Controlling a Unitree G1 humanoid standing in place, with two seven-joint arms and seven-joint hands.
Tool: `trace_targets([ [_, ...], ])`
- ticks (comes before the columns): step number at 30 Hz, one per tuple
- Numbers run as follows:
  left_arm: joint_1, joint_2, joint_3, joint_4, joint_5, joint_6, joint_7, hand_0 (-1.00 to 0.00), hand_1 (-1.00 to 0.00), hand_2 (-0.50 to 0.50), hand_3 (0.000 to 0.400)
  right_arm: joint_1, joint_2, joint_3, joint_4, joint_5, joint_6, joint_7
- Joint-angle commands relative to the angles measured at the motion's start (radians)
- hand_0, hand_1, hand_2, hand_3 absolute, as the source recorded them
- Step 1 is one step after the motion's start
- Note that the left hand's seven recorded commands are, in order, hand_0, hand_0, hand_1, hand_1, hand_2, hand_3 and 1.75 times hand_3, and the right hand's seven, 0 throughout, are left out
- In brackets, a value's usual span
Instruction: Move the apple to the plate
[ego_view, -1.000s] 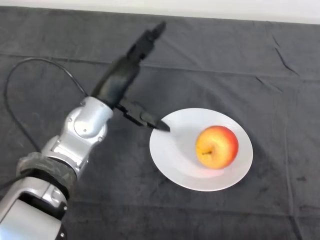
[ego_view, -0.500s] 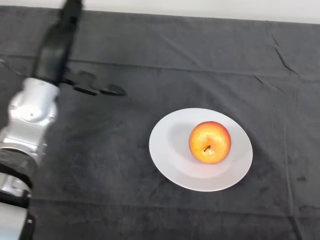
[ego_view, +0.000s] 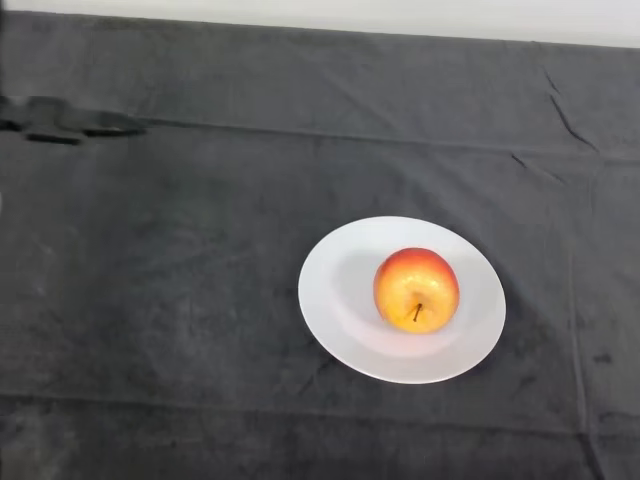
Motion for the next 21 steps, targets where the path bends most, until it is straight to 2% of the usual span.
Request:
trace_targets([
  [1,-0.002,0.049,0.026,0.036,-0.02,-0.024,0.014,0.0,0.0,0.0,0.0,0.108,0.161,-0.0112,0.113,0.0271,0.086,0.0008],
  [15,0.081,0.171,0.155,0.026,-0.063,-0.035,0.047,0.0,0.0,0.0,0.0,0.111,0.16,-0.015,0.118,0.0259,0.079,0.0049],
  [21,0.098,0.225,0.214,0.055,-0.082,-0.041,0.059,0.0,0.0,0.0,0.0,0.111,0.16,-0.0151,0.118,0.0247,0.078,0.0038],
])
